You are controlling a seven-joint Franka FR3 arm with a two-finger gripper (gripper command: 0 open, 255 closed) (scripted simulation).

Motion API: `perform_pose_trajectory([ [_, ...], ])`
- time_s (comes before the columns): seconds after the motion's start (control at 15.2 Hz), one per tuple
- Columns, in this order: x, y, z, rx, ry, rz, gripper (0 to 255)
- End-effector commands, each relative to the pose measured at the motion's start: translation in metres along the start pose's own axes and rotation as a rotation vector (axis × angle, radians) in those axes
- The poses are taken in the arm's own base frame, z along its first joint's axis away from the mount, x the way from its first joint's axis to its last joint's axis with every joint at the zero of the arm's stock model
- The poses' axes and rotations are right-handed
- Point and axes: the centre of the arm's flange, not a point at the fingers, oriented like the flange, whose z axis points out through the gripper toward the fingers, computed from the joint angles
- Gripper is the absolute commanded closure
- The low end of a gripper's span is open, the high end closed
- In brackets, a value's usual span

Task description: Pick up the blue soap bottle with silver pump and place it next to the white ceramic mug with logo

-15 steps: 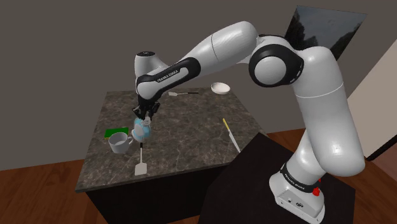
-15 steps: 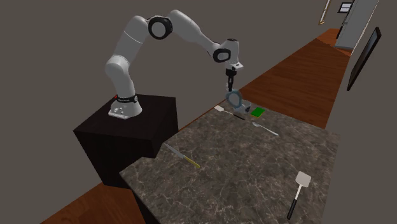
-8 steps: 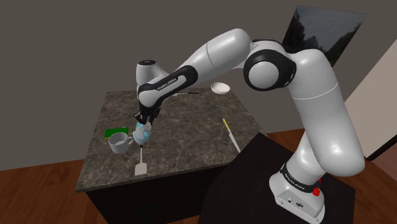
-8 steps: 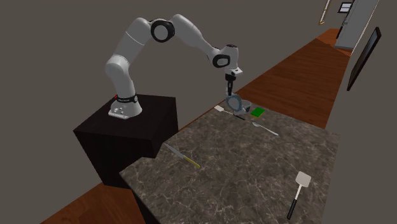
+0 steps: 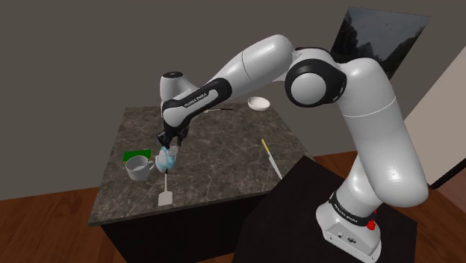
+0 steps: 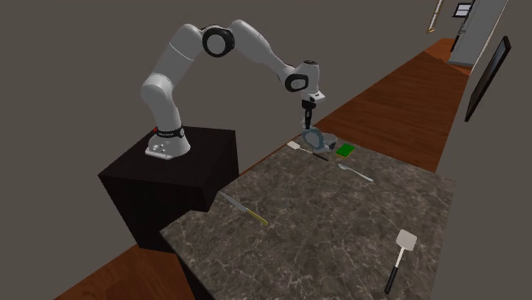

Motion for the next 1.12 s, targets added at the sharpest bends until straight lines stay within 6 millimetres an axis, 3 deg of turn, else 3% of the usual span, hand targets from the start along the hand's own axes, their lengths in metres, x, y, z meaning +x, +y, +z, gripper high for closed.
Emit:
perform_pose_trajectory([
  [0.0, 0.000, 0.000, 0.000, 0.000, 0.000, 0.000, 0],
  [0.26, 0.000, 0.000, 0.000, 0.000, 0.000, 0.000, 0],
  [0.53, 0.000, 0.000, -0.050, 0.000, 0.000, 0.000, 0],
  [1.06, 0.000, 0.000, -0.050, 0.000, 0.000, 0.000, 0],
])
